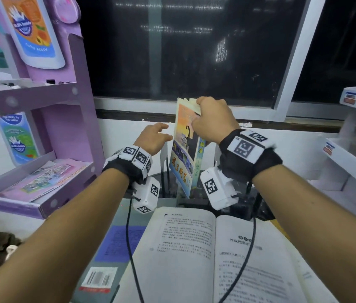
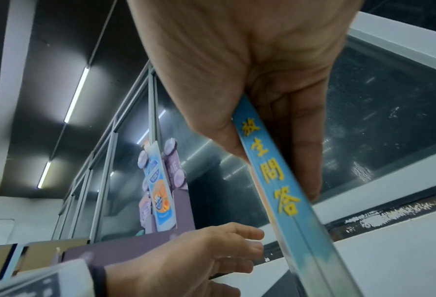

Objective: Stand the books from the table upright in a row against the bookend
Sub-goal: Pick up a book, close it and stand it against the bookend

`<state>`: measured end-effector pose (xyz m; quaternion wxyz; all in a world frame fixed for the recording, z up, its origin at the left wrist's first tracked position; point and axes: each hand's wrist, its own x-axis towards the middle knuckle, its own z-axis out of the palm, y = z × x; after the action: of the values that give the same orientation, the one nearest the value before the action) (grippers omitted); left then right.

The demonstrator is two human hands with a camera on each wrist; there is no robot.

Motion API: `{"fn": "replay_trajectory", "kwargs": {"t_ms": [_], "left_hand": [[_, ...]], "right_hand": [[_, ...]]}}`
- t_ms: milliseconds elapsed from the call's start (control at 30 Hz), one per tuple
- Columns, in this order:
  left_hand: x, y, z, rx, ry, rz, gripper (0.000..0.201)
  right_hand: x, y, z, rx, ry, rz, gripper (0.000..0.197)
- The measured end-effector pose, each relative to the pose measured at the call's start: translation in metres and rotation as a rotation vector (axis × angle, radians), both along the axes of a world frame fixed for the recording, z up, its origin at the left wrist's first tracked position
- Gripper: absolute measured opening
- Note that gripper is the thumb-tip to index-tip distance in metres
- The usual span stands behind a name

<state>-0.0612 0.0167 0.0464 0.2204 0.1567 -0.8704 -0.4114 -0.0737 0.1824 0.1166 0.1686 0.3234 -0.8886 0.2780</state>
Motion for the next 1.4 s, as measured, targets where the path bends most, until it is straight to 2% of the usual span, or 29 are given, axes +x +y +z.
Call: {"fn": "replay_trajectory", "kwargs": {"t_ms": [133, 300, 767, 933, 1133, 1400], "left_hand": [[-0.01, -0.006, -0.008, -0.154, -0.148, 0.011, 0.053], [-0.02, -0.013, -0.021, -0.088, -0.225, -0.027, 0.055], [-0.016, -0.041, -0.044, 0.284, -0.084, -0.254, 0.045], [-0.013, -0.047, -0.046, 0.31, -0.085, -0.321, 0.052], [-0.013, -0.051, -0.048, 0.35, -0.054, -0.362, 0.055], [-0.012, -0.052, -0.054, 0.389, 0.015, -0.322, 0.052]], "right_hand": [[-0.019, -0.019, -0.012, 0.01, 0.007, -0.044, 0.024], [-0.037, -0.042, -0.034, 0.023, -0.035, -0.054, 0.035], [-0.072, -0.087, -0.087, 0.09, -0.124, -0.051, 0.035], [-0.075, -0.096, -0.093, 0.121, -0.154, -0.017, 0.04], [-0.074, -0.097, -0.092, 0.169, -0.231, 0.046, 0.027], [-0.061, -0.095, -0.084, 0.051, -0.447, 0.17, 0.025]]}}
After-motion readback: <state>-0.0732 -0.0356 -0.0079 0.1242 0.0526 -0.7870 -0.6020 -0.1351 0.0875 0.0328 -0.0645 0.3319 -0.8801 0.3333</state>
